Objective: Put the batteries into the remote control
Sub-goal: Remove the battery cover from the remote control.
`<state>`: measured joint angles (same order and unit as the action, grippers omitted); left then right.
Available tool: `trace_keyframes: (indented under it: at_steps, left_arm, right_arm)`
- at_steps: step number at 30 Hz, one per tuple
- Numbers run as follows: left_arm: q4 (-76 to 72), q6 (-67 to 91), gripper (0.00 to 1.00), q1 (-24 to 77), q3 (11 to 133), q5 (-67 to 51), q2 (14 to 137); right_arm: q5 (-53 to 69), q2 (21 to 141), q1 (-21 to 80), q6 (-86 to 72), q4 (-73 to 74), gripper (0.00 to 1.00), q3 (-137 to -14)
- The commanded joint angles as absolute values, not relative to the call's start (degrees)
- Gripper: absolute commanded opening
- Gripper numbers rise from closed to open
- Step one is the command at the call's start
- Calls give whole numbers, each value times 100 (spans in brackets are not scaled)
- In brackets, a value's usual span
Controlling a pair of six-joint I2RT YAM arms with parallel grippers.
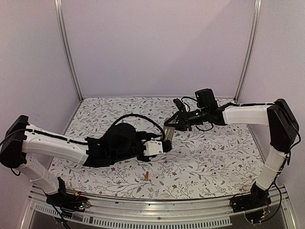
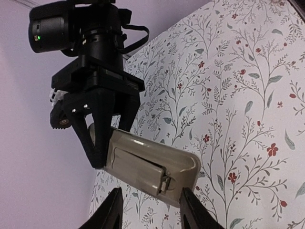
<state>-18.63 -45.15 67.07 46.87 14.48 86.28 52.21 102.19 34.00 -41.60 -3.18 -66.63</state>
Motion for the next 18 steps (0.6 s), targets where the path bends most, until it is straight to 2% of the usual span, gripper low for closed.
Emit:
trace_keyframes:
  at_steps: [1,4,7,10,18]
  left_arm:
    - [-2011,-3706,45,6601,4722,1702,8590]
    - [-1751,-2470,51,6400,4983,1950,8570]
    - [-1097,-1140,56,6073,5303,1501,8432]
    - [-681,-150,55,5811,5557,975,8447]
    - [546,1014,51,5623,6646,54,9154]
  right_arm:
    - [4830,10063,3336,-4163,-476,0,-6485]
    - [4522,9976,3285,-4072,-474,0,-6413]
    - [4244,9858,3244,-3996,-482,0,-6373]
    - [4097,9772,3218,-3947,-484,0,-6407]
    - [4014,9747,3218,-3928,-521,0,-6478]
